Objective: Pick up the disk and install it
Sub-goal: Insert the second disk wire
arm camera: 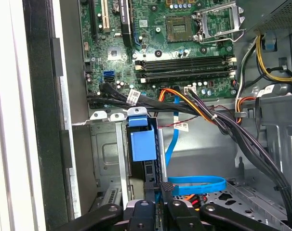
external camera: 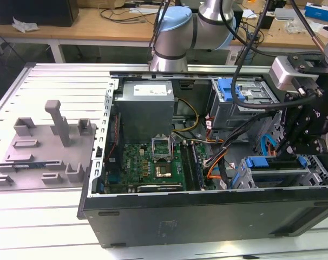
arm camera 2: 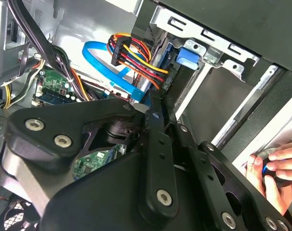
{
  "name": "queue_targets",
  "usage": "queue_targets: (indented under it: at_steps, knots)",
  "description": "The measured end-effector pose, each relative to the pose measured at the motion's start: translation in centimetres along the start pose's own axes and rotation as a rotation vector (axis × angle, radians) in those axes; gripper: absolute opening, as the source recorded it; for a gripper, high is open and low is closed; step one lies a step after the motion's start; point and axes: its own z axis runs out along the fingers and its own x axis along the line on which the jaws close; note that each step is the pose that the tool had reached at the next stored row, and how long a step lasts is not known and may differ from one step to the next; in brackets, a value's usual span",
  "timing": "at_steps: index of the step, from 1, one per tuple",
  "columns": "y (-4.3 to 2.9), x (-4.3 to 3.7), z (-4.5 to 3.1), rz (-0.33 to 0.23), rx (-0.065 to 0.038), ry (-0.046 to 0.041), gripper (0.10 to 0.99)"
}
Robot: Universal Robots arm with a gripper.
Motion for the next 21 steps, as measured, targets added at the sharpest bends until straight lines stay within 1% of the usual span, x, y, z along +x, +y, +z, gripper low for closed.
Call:
queue_targets:
  at_steps: [21]
  knots:
    - [-0.01,0.02,0.83,0.000,0.000,0.0003,0.161]
